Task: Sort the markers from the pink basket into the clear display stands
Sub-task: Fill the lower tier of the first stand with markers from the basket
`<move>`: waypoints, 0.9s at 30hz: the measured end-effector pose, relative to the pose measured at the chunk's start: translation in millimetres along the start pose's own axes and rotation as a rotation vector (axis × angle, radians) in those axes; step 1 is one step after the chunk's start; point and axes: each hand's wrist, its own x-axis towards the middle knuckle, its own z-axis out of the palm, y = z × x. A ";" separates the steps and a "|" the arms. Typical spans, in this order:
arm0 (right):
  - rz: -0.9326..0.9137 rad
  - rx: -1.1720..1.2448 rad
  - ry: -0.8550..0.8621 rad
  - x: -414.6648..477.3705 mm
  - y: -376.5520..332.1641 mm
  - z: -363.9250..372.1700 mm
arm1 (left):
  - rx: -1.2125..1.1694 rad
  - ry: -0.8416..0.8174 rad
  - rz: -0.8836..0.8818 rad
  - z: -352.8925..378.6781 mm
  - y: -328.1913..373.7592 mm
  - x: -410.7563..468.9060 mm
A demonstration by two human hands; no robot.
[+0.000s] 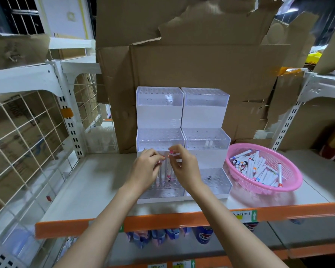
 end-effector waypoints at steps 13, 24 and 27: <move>0.009 0.003 0.003 1.5 -3.9 -2.0 | 0.019 -0.018 -0.022 1.4 4.2 -4.1; 0.033 0.005 -0.001 -0.6 -2.6 -3.1 | 0.101 -0.015 0.006 -7.3 -3.2 -10.8; 0.028 -0.007 0.004 0.7 -4.1 -2.4 | 0.114 -0.018 -0.008 -7.2 -2.2 -11.7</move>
